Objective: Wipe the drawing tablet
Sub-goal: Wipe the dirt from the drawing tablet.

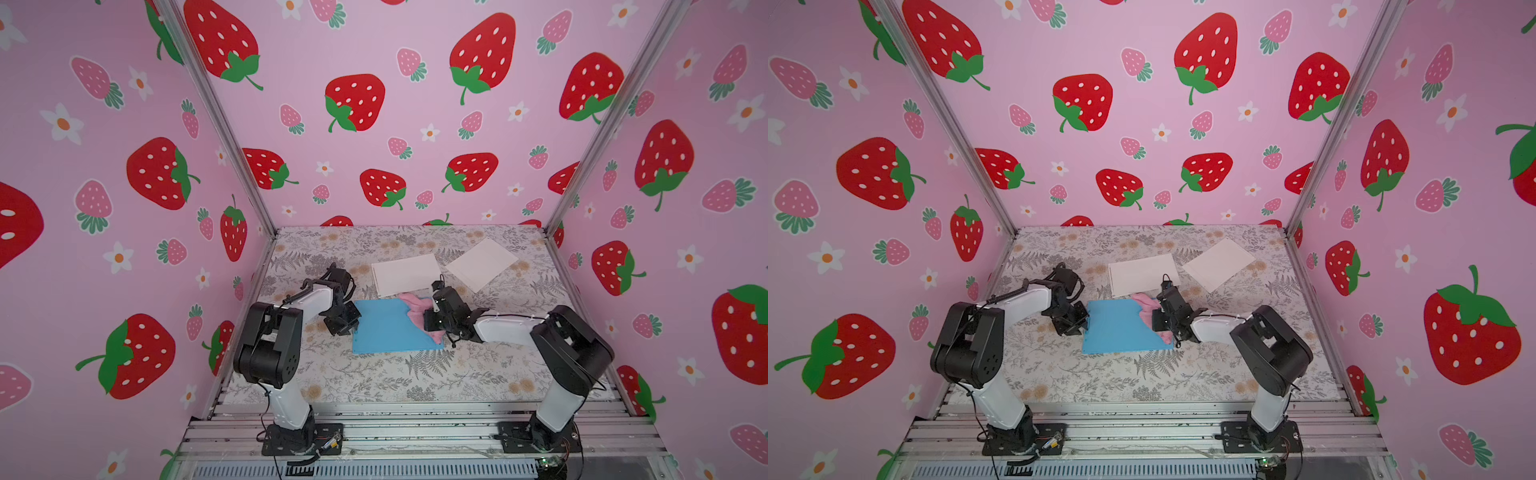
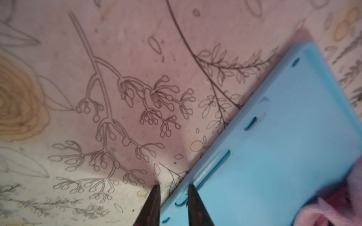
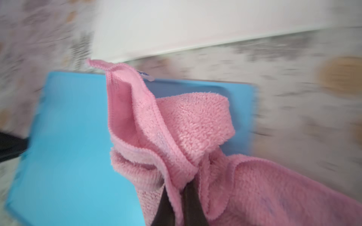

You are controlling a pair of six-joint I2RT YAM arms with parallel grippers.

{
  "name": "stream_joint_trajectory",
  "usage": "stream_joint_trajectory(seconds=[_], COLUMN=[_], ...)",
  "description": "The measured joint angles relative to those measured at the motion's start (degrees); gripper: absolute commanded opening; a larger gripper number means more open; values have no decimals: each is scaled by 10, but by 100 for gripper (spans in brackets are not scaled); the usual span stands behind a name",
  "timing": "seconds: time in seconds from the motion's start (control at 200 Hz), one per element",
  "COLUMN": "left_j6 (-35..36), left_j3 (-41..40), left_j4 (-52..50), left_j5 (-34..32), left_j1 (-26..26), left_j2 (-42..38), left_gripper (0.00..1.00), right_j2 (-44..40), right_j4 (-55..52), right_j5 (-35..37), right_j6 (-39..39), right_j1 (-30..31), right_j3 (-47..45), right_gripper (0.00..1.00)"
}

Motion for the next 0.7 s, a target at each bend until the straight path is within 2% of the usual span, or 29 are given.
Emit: stream_joint_trajectory(seconds=[0.065,0.205,0.275,0.34,0.515,0.61,0.7], left_j6=[-2,-4,-4,-4,-4,-4,-4], left_j3=[-2,-7,-9,-10,-16,-17,-17], left_j4=[4,11,12,14,23,26,29], left_j5=[4,8,9,10,19,26,34], left_j1=[0,0,-1,-1,-1,-1,-2], left_j2=[-2,-5,-6,-7,-11,-11,-10], left_gripper=[26,25,25,25,25,24,24], right_j2=[0,59,64,42,-87,-101,-43], right_j4=[-7,-11,-5,-1,-22,-33,-36], right_j5=[10,3,-10,-11,17,33,29], right_j6=[5,11,22,34,43,43,43], right_j1=[19,116,141,133,24,42,103], right_j3=[9,80,77,42,-89,-91,-36], right_gripper=[0,0,0,0,0,0,0])
